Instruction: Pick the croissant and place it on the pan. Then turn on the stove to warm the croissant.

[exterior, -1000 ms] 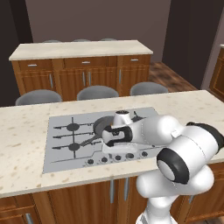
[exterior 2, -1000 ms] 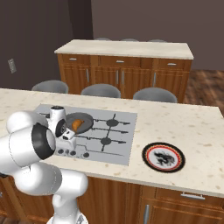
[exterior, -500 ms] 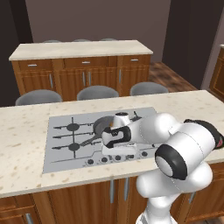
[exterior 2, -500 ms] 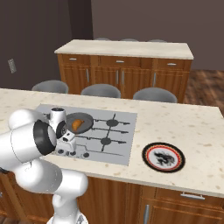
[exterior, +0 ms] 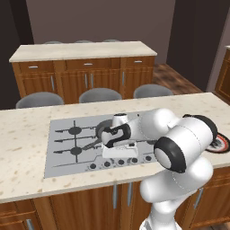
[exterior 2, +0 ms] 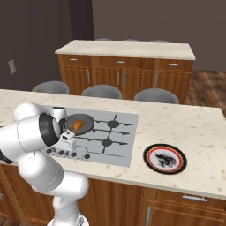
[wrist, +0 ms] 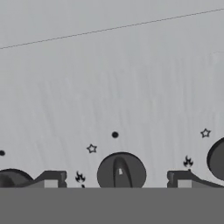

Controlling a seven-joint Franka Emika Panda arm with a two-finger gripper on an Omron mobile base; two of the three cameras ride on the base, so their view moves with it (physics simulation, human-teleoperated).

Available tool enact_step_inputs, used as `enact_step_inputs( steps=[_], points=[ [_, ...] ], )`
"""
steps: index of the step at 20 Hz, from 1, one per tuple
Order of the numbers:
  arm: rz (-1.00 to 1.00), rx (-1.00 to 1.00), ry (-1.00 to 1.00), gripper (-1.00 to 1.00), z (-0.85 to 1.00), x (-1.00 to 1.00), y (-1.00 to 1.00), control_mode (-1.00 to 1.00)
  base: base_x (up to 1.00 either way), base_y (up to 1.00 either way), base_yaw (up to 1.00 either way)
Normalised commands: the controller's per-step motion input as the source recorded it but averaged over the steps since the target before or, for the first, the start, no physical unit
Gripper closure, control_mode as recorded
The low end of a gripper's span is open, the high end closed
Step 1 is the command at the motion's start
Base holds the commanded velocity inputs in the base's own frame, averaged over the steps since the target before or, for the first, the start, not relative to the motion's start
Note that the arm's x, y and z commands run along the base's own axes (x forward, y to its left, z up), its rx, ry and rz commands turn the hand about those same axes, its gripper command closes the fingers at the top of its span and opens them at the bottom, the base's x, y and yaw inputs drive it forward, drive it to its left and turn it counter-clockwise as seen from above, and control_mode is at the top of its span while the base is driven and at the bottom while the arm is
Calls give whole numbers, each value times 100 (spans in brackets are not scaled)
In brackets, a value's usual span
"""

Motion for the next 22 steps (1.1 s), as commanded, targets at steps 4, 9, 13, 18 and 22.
enact_step_inputs(
  steps=[4,9,13,18,22],
  points=[
    [0,0,0,-100,-13,0,1,-100,0,0,0],
    [0,0,0,-100,-27,-5,-2,-100,0,0,0],
    [0,0,0,100,-23,-8,-10,-100,0,0,0],
    [0,0,0,100,-14,-1,-16,-100,0,0,0],
    [0,0,0,100,-7,0,-2,-100,0,0,0]
  ],
)
